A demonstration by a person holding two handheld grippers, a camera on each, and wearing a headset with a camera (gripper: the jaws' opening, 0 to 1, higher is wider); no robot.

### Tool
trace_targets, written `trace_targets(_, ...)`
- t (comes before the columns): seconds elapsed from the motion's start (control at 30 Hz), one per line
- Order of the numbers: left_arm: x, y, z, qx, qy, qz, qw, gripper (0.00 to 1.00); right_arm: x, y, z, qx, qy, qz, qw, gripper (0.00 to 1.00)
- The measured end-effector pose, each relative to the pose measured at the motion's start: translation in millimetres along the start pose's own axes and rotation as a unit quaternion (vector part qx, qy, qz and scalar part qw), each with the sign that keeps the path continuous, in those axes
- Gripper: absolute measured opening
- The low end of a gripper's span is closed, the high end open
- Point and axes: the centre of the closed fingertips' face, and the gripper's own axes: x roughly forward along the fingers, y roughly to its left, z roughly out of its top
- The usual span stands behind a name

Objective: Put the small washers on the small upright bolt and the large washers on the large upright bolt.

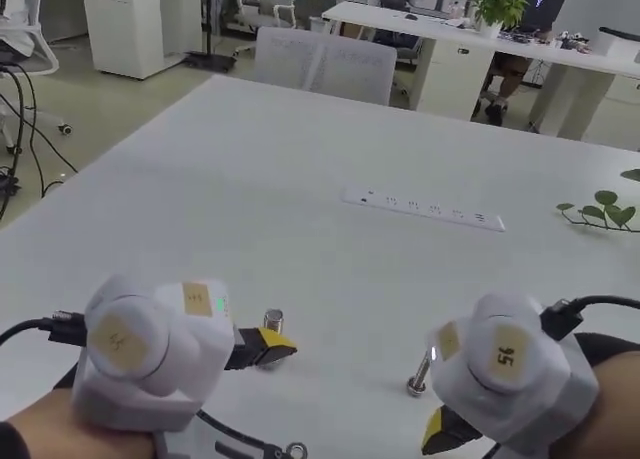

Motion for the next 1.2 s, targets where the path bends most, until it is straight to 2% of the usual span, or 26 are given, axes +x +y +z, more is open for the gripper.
trace_targets(0.37, -3.0, 0.7, -1.0, -0.001, 0.0, 0.004, 1.0, 0.75, 1.8, 0.4, 16.9, -0.017, -0.007, 0.005, 0.9998, 0.36)
trace_targets(0.83, -4.9, -3.3, -1.1, 0.0, 0.001, 0.003, 1.0, 0.74, 2.4, -0.8, 29.2, -0.025, -0.013, 0.003, 0.9996, 0.36)
trace_targets(1.2, -7.0, -0.6, -0.8, -0.001, -0.004, 0.008, 1.0, 0.74, 5.4, -4.7, 34.8, -0.028, -0.01, 0.004, 0.9995, 0.36)
